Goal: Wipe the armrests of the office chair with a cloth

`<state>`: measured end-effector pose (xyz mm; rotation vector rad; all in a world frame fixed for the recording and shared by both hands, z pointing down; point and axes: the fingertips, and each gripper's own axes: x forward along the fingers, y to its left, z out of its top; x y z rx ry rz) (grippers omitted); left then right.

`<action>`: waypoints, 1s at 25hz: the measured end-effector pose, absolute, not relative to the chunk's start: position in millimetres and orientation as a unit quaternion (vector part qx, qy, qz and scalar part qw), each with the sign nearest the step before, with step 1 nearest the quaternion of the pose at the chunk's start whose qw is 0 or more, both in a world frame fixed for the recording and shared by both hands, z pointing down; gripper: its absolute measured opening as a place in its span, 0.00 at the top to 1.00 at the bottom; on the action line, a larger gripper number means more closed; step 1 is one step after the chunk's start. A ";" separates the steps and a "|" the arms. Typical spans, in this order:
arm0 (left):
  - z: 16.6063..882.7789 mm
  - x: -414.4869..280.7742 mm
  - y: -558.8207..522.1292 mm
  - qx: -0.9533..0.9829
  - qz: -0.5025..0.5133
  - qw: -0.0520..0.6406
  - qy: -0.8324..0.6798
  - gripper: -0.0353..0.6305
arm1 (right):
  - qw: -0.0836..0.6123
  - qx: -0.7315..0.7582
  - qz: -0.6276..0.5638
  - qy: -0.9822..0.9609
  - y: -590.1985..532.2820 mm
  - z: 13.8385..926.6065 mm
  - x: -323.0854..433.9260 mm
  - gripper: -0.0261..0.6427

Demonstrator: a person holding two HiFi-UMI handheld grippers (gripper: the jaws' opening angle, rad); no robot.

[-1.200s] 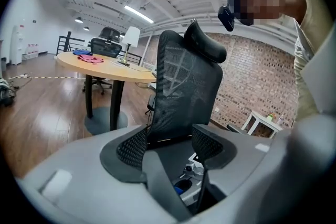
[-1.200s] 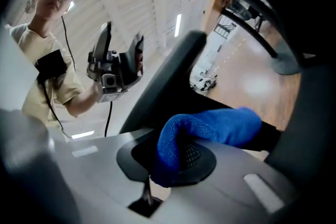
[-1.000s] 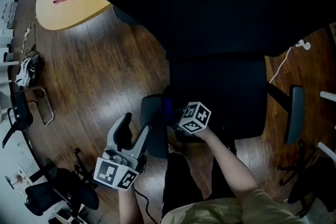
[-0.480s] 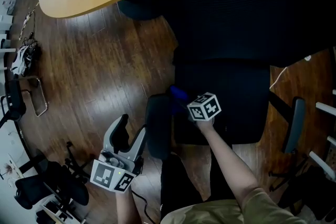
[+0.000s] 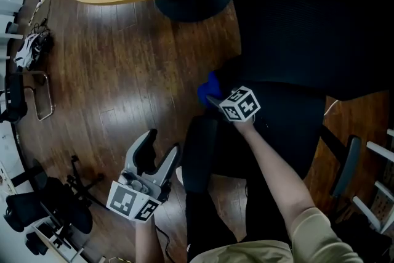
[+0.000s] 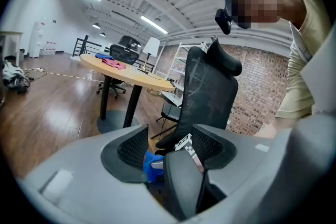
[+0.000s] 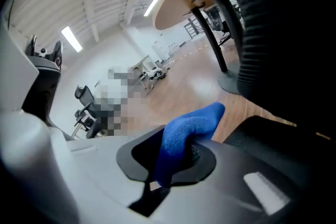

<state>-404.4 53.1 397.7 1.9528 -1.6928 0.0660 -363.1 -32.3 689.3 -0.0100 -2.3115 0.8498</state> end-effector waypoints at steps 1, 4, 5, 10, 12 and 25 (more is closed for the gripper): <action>400.0 -406.2 51.6 0.726 0.023 0.275 -0.630 0.57 | 0.350 -0.016 0.320 -0.880 -31.2 696.4 -364.9 0.93; 405.3 -412.8 51.9 0.727 0.021 0.275 -0.629 0.57 | 0.426 -0.088 0.312 -0.845 -9.2 715.1 -368.3 0.94; 406.5 -414.9 53.0 0.727 0.020 0.275 -0.629 0.57 | 0.445 -0.130 0.312 -0.829 4.3 714.7 -369.2 0.94; 405.5 -422.4 62.5 0.725 0.017 0.279 -0.629 0.57 | 0.372 -0.233 0.446 -0.780 48.8 678.0 -374.3 0.94; 403.1 -425.5 66.7 0.724 0.014 0.278 -0.631 0.57 | 0.301 -0.225 0.525 -0.764 45.0 654.8 -372.1 0.94; 406.8 -423.9 99.4 0.714 -0.008 0.270 -0.646 0.57 | 0.065 -0.223 0.611 -0.756 37.4 564.1 -332.8 0.94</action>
